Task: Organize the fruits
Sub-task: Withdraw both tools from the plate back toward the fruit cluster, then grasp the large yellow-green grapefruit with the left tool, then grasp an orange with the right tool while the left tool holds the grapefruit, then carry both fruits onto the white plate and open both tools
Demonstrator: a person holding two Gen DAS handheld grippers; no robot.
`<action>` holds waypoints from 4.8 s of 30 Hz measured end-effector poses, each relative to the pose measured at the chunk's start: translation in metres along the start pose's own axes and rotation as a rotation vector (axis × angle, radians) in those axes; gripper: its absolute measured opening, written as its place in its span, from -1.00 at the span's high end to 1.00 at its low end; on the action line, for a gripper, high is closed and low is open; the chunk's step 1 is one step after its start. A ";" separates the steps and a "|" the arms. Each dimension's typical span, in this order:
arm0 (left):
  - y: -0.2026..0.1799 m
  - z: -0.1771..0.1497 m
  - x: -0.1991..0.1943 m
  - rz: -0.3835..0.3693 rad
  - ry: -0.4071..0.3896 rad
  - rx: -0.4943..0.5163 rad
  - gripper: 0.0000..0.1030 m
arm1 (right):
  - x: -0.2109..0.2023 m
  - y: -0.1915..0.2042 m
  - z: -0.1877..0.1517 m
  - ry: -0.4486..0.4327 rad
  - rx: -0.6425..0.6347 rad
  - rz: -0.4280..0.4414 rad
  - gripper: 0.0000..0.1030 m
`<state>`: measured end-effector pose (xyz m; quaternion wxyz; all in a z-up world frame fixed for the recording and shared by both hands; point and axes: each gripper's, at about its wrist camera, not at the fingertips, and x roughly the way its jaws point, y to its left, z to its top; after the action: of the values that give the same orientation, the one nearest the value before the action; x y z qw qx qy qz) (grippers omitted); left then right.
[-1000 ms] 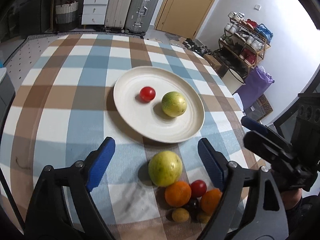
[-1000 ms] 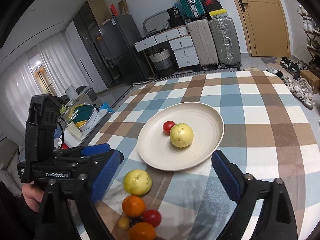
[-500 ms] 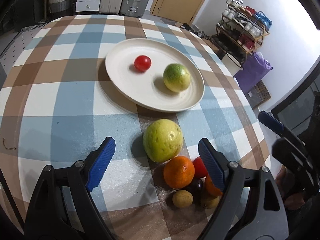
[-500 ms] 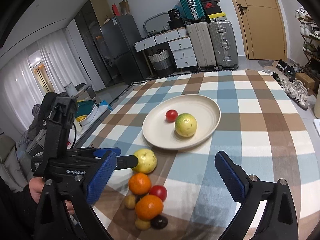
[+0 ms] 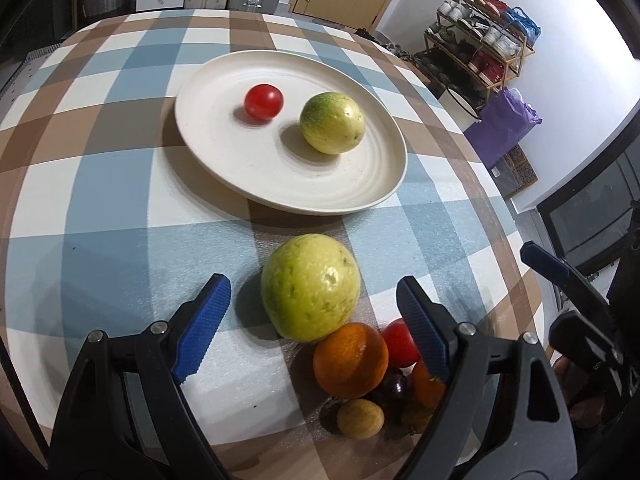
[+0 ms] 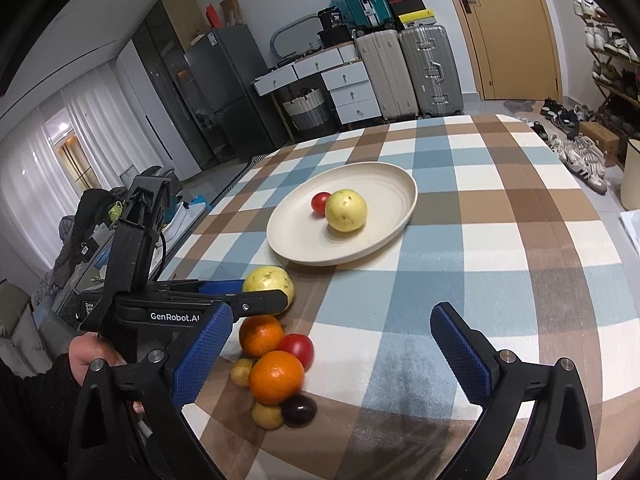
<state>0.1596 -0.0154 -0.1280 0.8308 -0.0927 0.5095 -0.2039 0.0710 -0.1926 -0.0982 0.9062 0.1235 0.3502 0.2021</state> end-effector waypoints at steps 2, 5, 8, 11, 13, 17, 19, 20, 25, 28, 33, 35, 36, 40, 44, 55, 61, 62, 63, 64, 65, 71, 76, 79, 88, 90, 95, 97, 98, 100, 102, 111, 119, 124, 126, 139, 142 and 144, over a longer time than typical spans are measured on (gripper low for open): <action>-0.001 0.002 0.003 -0.023 0.008 0.003 -0.23 | 0.000 -0.001 -0.001 0.004 0.006 0.003 -0.96; 0.002 0.005 0.005 -0.036 0.006 0.000 0.06 | 0.002 -0.002 -0.003 0.012 0.007 0.005 -0.96; 0.009 0.006 0.006 -0.067 0.008 -0.025 0.11 | 0.003 -0.002 -0.003 0.020 0.009 0.006 -0.96; 0.013 0.005 0.005 -0.075 -0.003 -0.028 0.12 | 0.003 -0.002 -0.004 0.022 0.011 0.007 -0.96; 0.016 0.005 0.004 -0.072 -0.007 -0.031 0.12 | 0.003 -0.003 -0.004 0.021 0.011 0.007 -0.96; 0.015 0.003 -0.002 -0.072 -0.023 -0.028 0.12 | 0.002 -0.002 -0.004 0.020 0.013 0.010 -0.96; 0.015 0.002 -0.006 -0.075 -0.033 -0.028 0.12 | 0.002 -0.002 -0.004 0.018 0.017 0.013 -0.96; 0.015 0.001 -0.009 -0.076 -0.037 -0.028 0.12 | 0.002 -0.002 -0.004 0.019 0.020 0.016 -0.96; 0.016 -0.003 -0.021 -0.082 -0.057 -0.026 0.12 | 0.002 0.001 -0.006 0.022 0.018 0.023 -0.96; 0.017 -0.006 -0.030 -0.087 -0.074 -0.023 0.12 | 0.006 0.004 -0.008 0.033 0.016 0.032 -0.96; 0.020 -0.011 -0.043 -0.089 -0.095 -0.024 0.12 | 0.014 0.005 -0.015 0.073 0.040 0.066 -0.96; 0.023 -0.014 -0.048 -0.088 -0.104 -0.027 0.12 | 0.016 0.008 -0.018 0.084 0.035 0.067 -0.96; 0.024 -0.016 -0.051 -0.086 -0.108 -0.027 0.12 | 0.017 0.009 -0.020 0.089 0.034 0.070 -0.96; 0.031 -0.025 -0.058 -0.077 -0.113 -0.036 0.12 | 0.021 0.014 -0.026 0.107 0.027 0.074 -0.96; 0.035 -0.034 -0.065 -0.074 -0.121 -0.041 0.11 | 0.028 0.019 -0.033 0.131 0.013 0.076 -0.93; 0.030 -0.040 -0.073 -0.096 -0.135 -0.034 0.11 | 0.040 0.024 -0.040 0.170 0.011 0.100 -0.52; 0.030 -0.040 -0.073 -0.095 -0.137 -0.034 0.11 | 0.044 0.022 -0.042 0.185 0.030 0.115 -0.05; 0.030 -0.040 -0.073 -0.095 -0.137 -0.035 0.11 | 0.045 0.022 -0.043 0.190 0.033 0.118 0.05; 0.030 -0.040 -0.074 -0.095 -0.138 -0.034 0.11 | 0.046 0.022 -0.043 0.192 0.035 0.124 0.13; 0.030 -0.040 -0.073 -0.096 -0.138 -0.033 0.11 | 0.046 0.022 -0.043 0.191 0.036 0.135 0.19; 0.030 -0.040 -0.074 -0.096 -0.138 -0.034 0.11 | 0.046 0.022 -0.043 0.188 0.036 0.142 0.22; 0.028 -0.039 -0.077 -0.098 -0.139 -0.026 0.11 | 0.044 0.018 -0.044 0.175 0.057 0.159 0.24; 0.024 -0.035 -0.079 -0.104 -0.147 -0.020 0.11 | 0.037 0.017 -0.037 0.142 0.064 0.164 0.24; 0.021 -0.033 -0.080 -0.109 -0.148 -0.016 0.11 | 0.033 0.018 -0.032 0.122 0.060 0.173 0.24; 0.014 -0.021 -0.080 -0.118 -0.151 0.003 0.11 | 0.030 0.014 -0.013 0.071 0.068 0.183 0.24; 0.013 -0.017 -0.080 -0.126 -0.153 0.003 0.11 | 0.030 0.013 -0.007 0.059 0.067 0.185 0.24; 0.008 -0.004 -0.080 -0.134 -0.158 0.016 0.11 | 0.035 0.010 0.008 0.042 0.067 0.197 0.24; 0.007 0.001 -0.079 -0.136 -0.159 0.020 0.11 | 0.038 0.009 0.013 0.039 0.067 0.199 0.24; 0.006 0.004 -0.079 -0.139 -0.159 0.021 0.11 | 0.040 0.008 0.016 0.039 0.066 0.198 0.24; 0.006 0.010 -0.078 -0.144 -0.160 0.020 0.11 | 0.043 0.006 0.021 0.038 0.066 0.200 0.24; 0.007 0.017 -0.075 -0.151 -0.159 0.018 0.11 | 0.045 0.004 0.025 0.038 0.067 0.202 0.24; 0.009 0.052 -0.065 -0.165 -0.161 0.009 0.11 | 0.064 -0.009 0.054 0.046 0.079 0.206 0.24; 0.015 0.090 -0.053 -0.150 -0.148 0.000 0.11 | 0.084 -0.023 0.079 0.048 0.086 0.204 0.24; 0.019 0.114 -0.044 -0.141 -0.143 -0.006 0.11 | 0.098 -0.030 0.098 0.059 0.087 0.199 0.24; 0.020 0.125 -0.039 -0.139 -0.142 -0.005 0.11 | 0.103 -0.033 0.107 0.060 0.081 0.196 0.24; 0.027 0.173 0.000 -0.128 -0.116 -0.021 0.11 | 0.142 -0.053 0.142 0.104 0.100 0.176 0.24; 0.031 0.180 0.010 -0.126 -0.105 -0.032 0.11 | 0.148 -0.055 0.145 0.108 0.094 0.167 0.24; 0.033 0.184 0.018 -0.125 -0.097 -0.034 0.11 | 0.152 -0.058 0.148 0.112 0.095 0.163 0.24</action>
<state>0.3372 -0.0028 -0.0691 0.8385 -0.1483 0.4651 -0.2420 0.2906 -0.1872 -0.1013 0.8589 0.1831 0.3981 0.2650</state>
